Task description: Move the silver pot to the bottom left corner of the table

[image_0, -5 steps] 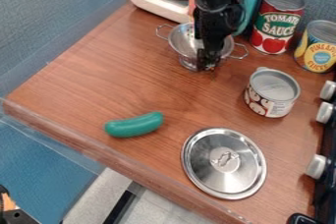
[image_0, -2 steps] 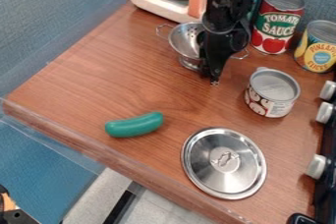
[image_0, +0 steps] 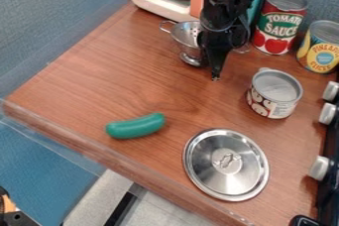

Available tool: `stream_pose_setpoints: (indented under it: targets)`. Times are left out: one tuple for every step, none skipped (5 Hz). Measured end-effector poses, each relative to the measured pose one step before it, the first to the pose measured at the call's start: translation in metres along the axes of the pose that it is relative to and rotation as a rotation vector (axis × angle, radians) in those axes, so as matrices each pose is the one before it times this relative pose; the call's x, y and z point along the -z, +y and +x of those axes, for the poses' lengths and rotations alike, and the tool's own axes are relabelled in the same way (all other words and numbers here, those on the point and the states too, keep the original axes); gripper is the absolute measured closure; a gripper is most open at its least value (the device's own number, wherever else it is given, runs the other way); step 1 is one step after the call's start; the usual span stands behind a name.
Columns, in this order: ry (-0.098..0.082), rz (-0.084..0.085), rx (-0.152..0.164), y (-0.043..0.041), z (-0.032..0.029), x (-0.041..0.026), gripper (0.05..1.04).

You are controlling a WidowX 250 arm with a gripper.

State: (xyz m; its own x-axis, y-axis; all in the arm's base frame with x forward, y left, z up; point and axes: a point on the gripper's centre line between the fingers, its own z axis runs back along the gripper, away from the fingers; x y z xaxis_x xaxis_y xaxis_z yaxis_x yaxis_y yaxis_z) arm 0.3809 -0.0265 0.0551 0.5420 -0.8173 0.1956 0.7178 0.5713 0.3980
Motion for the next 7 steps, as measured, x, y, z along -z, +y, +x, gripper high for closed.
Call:
stream_pose_setpoints:
  targets:
    - [0.0006,0.0194,-0.0397,-0.00159,-0.00360,-0.00350,0.993]
    - [0.0056,0.0316,-0.0596,0.00139,-0.00685,-0.01199,0.993]
    - [-0.0023,0.0445,-0.0758,0.01401,-0.01725,-0.01456,0.993]
    - [0.0148,0.0578,-0.1026,0.01745,-0.02706,-0.01618,0.993]
    - [0.0413,0.0757,-0.0887,0.01539,-0.03223,-0.01333,0.993]
    - [0.0479,0.0344,-0.1074,0.01466,-0.03997,-0.00534,0.993]
    - [0.0220,-0.0195,-0.0574,-0.00330,-0.02156,-0.00303,0.993]
